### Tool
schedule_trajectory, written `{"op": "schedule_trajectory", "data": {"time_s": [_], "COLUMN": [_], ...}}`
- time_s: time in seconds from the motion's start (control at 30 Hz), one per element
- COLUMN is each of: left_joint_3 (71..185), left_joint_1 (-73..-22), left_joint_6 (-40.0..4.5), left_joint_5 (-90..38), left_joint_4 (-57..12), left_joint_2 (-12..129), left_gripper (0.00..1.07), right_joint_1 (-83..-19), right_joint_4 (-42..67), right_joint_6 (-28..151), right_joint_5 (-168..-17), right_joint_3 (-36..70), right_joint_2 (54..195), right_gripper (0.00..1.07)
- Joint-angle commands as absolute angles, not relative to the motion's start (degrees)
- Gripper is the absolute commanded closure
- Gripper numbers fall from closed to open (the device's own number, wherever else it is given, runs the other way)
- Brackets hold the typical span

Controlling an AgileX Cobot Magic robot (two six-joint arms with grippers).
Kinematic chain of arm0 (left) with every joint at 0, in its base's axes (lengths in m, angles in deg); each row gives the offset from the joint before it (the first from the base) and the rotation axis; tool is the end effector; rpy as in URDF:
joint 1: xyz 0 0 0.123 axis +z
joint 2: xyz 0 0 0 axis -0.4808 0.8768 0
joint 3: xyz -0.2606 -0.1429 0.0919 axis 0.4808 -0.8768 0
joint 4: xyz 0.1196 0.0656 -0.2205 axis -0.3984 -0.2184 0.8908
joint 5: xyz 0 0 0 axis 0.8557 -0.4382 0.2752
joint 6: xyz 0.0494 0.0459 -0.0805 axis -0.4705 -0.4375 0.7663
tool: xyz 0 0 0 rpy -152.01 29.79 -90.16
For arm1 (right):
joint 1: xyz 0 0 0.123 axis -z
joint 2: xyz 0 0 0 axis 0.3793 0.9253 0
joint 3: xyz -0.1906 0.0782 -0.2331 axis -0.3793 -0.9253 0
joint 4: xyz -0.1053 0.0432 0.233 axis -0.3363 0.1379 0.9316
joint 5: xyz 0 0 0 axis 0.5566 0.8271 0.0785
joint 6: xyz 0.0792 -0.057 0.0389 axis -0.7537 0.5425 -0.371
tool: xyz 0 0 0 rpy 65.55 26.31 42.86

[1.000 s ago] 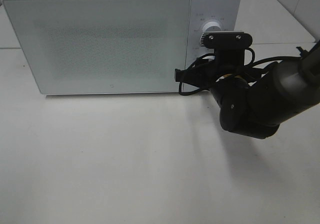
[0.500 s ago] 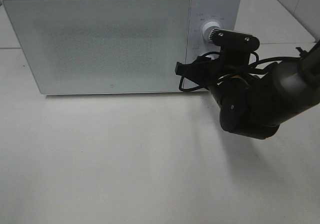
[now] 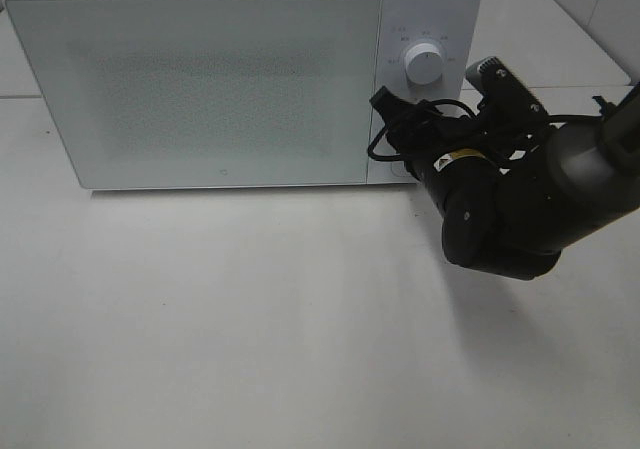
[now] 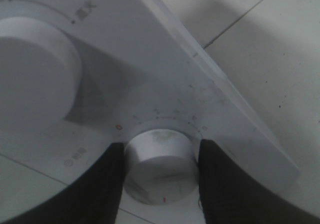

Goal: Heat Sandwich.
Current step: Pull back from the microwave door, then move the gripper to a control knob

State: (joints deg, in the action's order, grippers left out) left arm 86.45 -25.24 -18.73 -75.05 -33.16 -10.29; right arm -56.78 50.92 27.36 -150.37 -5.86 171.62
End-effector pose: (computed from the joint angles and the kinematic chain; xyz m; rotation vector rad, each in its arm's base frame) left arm -0.0114 -0.0072 0.2754 0.0251 2.0264 0.0051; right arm 0.3458 0.1681 0.1389 0.6491 1.6434 0.5745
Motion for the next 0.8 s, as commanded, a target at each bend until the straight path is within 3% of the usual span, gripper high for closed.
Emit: {"op": "schedule_trajectory", "data": {"time_s": [0.03,0.8], "left_joint_3": [86.22,86.22], "left_joint_1": [-25.02,-25.02], "left_joint_6": [-18.27,-18.27], "left_joint_5": [-74.48,-74.48], "left_joint_4": [-32.93,-32.93], "left_joint_2": [-11.78,-11.78], "left_gripper": [0.09,0.09], "right_joint_1": [-56.84,-56.96], "right_joint_4": [48.52,48.75], "right_joint_6": [17.62,-19.74], "right_joint_5": [-155.01,-160.63], "right_joint_3": [-5.23,-5.23], "right_joint_2": [171.22,171.22], "right_gripper": [1.01,1.0]}}
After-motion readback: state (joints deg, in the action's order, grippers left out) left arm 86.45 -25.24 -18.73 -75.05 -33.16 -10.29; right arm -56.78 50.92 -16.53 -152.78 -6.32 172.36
